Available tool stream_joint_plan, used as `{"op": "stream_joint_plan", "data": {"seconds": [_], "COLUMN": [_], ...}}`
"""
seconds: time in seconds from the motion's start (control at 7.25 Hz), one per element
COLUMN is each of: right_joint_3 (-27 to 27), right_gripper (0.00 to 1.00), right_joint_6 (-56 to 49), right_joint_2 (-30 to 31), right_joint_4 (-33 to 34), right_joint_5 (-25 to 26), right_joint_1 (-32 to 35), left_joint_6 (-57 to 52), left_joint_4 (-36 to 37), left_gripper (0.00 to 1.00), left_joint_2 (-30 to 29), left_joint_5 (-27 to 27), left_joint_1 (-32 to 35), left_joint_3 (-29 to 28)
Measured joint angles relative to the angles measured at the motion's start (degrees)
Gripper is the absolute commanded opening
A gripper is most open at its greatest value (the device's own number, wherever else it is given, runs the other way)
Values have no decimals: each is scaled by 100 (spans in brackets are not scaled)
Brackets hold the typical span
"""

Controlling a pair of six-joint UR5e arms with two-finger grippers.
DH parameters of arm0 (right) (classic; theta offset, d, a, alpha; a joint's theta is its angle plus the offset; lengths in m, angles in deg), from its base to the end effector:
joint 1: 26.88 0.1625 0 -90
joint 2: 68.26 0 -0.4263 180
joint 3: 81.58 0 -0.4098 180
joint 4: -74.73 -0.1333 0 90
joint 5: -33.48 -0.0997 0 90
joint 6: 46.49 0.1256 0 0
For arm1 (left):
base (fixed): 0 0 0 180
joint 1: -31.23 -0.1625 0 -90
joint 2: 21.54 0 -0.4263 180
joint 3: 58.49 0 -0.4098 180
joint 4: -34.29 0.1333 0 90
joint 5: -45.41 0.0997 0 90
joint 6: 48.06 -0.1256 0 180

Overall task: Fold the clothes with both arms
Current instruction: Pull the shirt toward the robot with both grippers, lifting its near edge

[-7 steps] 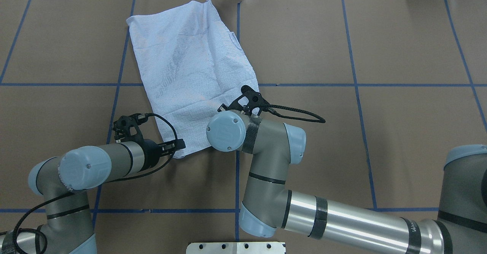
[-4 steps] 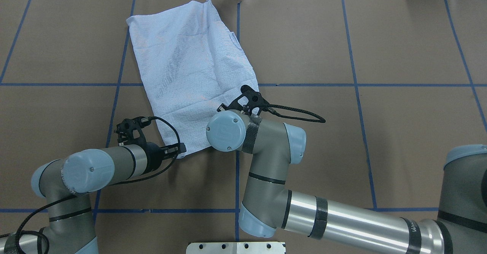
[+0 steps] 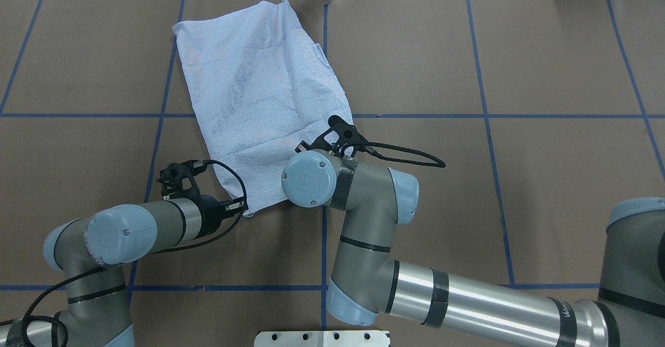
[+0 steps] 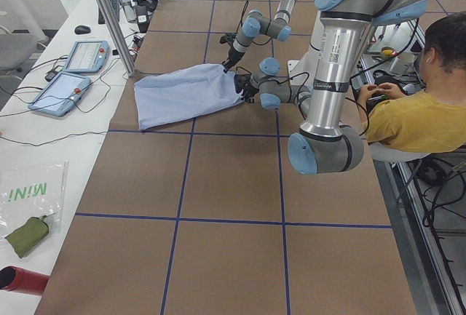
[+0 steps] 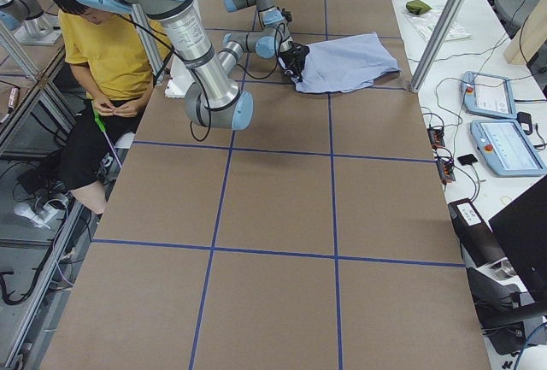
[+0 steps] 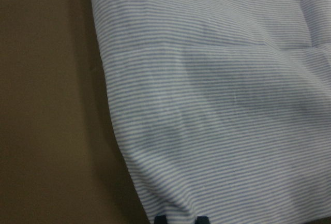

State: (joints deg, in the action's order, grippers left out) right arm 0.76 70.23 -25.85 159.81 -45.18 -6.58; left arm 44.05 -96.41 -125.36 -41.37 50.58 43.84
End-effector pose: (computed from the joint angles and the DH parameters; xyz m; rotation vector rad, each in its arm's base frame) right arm -0.6829 -0.4211 0.2040 0.1484 -0.8154 0.8523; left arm 0.5424 -0.3392 0.3535 0.2254 1.1531 -0.3635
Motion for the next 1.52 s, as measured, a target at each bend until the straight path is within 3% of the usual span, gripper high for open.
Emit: {"op": "stream_joint_plan", "data": {"seconds": [0.28,0.69,1.24,1.52], "right_joint_3": [517,2530,5278,5787], "right_gripper": [0,0,0,0], "right_joint_6": [-35,-57,323,454], "right_joint_2": [373,1694,2043,1972], "right_joint_4": [13,261,2797,3590], "right_joint_5": [10,377,1104,1214], "right_joint_1": [-20,-551,-2038,-2213], "left_joint_6": [-6,1,15,13], "left_joint_4": [0,0,112,807], "left_gripper": [0,0,0,0], "left_joint_2": [-94,-128,250,448], "left_joint_5": [-36,-261,-416,-740], "left_joint_1": [-1,-32,-265,-287], "left_joint_3": [200,1023,2223,2881]}}
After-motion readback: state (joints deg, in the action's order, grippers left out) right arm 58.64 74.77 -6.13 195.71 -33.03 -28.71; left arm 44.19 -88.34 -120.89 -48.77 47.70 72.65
